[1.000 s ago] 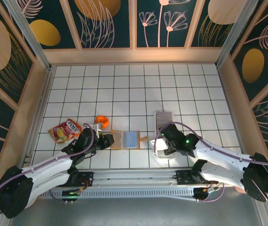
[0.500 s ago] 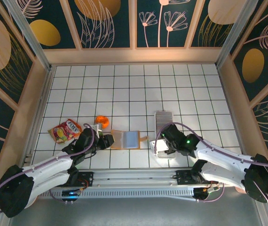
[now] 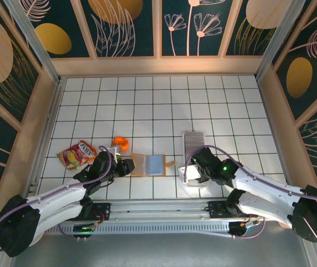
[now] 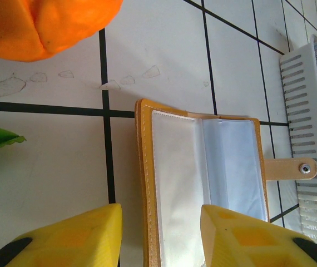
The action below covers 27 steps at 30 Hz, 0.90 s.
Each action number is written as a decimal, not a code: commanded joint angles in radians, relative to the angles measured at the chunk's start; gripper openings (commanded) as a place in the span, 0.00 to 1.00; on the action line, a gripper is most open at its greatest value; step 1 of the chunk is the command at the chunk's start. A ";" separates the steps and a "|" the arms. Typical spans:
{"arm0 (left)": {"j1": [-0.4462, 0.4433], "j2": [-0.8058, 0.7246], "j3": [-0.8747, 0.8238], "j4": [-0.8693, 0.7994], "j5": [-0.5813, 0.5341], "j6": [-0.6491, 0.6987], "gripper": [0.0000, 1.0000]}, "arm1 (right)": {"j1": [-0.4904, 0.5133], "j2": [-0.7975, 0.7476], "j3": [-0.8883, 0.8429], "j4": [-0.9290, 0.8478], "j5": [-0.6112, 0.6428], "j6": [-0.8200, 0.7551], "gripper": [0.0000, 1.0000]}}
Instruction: Put the credit cards into the card holder
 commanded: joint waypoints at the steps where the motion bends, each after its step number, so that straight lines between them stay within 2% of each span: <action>1: 0.002 -0.004 -0.001 -0.008 0.003 -0.012 0.40 | -0.016 -0.023 0.015 0.005 0.060 -0.039 0.39; 12: 0.002 -0.001 0.002 -0.007 0.006 -0.015 0.40 | -0.018 -0.042 0.011 -0.002 0.063 -0.032 0.36; 27: 0.002 0.005 0.002 -0.001 0.013 -0.018 0.40 | -0.020 -0.067 0.019 -0.025 0.079 -0.016 0.27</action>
